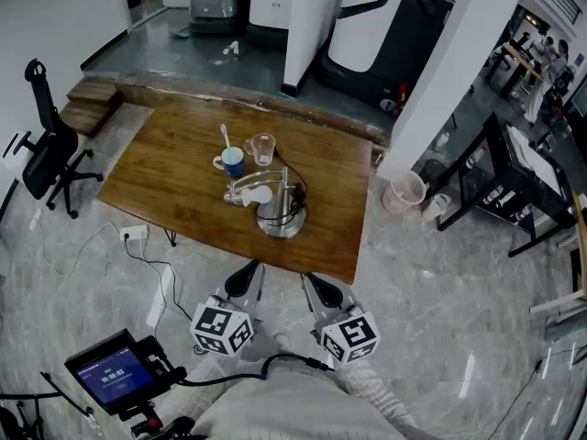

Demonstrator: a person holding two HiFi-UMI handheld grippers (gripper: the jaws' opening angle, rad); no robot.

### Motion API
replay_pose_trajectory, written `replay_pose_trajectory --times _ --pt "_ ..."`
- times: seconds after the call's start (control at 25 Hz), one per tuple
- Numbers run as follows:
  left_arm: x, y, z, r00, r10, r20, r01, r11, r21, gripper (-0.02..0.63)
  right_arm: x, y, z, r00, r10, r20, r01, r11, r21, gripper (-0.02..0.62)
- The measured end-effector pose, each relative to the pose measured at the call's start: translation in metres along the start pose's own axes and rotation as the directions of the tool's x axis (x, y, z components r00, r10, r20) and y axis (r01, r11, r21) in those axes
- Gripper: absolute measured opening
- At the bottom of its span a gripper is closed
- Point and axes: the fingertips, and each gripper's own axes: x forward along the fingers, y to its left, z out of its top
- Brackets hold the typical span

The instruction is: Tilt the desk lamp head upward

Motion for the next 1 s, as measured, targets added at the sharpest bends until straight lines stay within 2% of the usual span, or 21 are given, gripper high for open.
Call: replay_pose_trajectory --times 0.2,0.28,0.4,0.52,0.68,0.76,0.84,0.92,1.0 --pt "0.013 0.018 0.009 0.999 0.036 0.000 -0.036 0.998 0.060 0.052 0.018 -0.013 0.002 1.000 -0.029 0.003 0.029 1.000 -0.009 -0.002" --pt "0.029 0.033 0.015 0.999 0.048 -0.002 -0.048 0.997 0.058 0.061 0.039 -0.026 0.003 0.999 -0.033 -0.007 0.032 0.999 -0.009 -0.002" --pt "0.056 0.056 0.024 1.000 0.027 -0.009 -0.027 1.000 -0.006 0.074 0.078 -0.045 0.006 0.999 -0.025 -0.029 0.024 1.000 -0.018 0.036" --pt "0.076 0.067 0.025 0.999 -0.035 -0.028 0.032 0.995 -0.091 0.112 0.104 -0.062 0.001 0.997 -0.031 -0.064 0.029 0.999 -0.035 0.049" --pt "0.098 0.077 0.020 0.992 -0.115 -0.049 0.102 0.969 -0.227 0.210 0.133 -0.085 -0.015 0.992 -0.044 -0.118 0.030 0.992 -0.122 0.112" --pt "0.107 0.081 0.021 0.987 -0.150 -0.055 0.127 0.946 -0.297 0.242 0.150 -0.093 -0.023 0.988 -0.032 -0.154 0.004 0.983 -0.182 0.153" --pt "0.113 0.084 0.024 0.982 -0.183 -0.050 0.150 0.909 -0.389 0.253 0.168 -0.099 -0.027 0.983 -0.009 -0.186 -0.035 0.973 -0.228 0.184" --pt "0.121 0.084 0.022 0.978 -0.206 -0.031 0.162 0.844 -0.512 0.264 0.182 -0.108 -0.031 0.975 0.025 -0.220 -0.082 0.964 -0.254 0.196" --pt "0.135 0.082 0.020 0.976 -0.216 0.007 0.173 0.761 -0.625 0.268 0.193 -0.122 -0.040 0.958 0.074 -0.279 -0.146 0.958 -0.249 0.213"
